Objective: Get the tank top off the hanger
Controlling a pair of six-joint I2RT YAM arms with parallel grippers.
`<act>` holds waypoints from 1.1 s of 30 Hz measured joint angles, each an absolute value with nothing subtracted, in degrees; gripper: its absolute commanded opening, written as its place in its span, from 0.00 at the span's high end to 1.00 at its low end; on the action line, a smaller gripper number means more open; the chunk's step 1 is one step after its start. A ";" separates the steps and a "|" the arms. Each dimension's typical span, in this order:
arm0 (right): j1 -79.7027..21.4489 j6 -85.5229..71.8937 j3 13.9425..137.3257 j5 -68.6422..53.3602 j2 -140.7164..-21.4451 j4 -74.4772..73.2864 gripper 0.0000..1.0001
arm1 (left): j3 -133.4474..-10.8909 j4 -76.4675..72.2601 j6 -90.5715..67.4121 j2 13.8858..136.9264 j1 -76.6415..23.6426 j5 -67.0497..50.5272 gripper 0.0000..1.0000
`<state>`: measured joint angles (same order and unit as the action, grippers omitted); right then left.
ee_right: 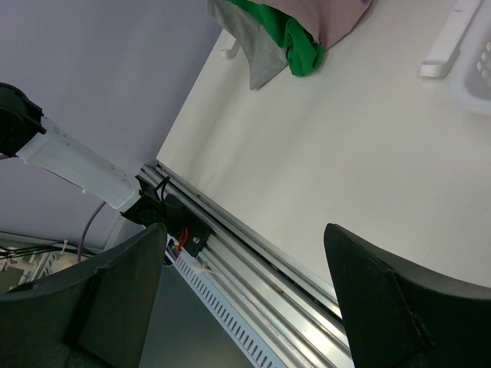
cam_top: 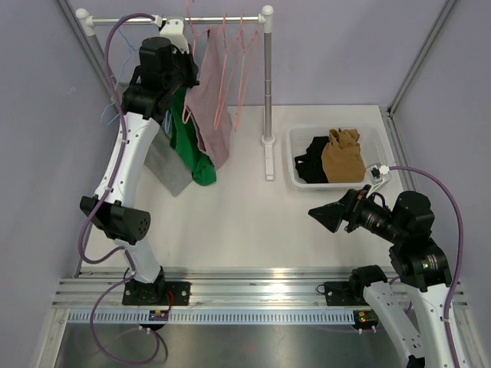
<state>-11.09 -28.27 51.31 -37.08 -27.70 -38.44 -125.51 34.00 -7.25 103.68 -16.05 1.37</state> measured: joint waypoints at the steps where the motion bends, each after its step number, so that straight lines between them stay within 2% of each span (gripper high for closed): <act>1: -11.09 -28.25 51.31 -37.08 -27.70 -38.44 0.10 | -125.51 34.28 -7.64 102.94 -16.05 1.15 1.00; 6: -11.09 -27.92 51.86 -37.06 -27.70 -38.85 0.10 | -124.18 35.05 -10.46 97.51 -16.05 -0.16 1.00; 12: -11.09 -27.77 53.39 -37.10 -27.70 -38.87 0.10 | -114.83 35.59 -16.53 85.08 -16.14 -1.43 1.00; 26: -11.09 -28.38 55.72 -40.49 -27.88 -37.45 0.07 | -74.59 32.40 -26.96 38.92 -18.33 -11.25 1.00; 33: -11.09 -33.78 51.00 -46.68 -29.36 -26.63 0.01 | -60.10 36.53 -31.16 18.57 -18.33 -14.09 1.00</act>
<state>-11.09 -33.78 51.00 -46.68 -29.36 -26.63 -60.10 36.53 -31.16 18.57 -18.33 -14.09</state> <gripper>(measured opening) 0.971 0.027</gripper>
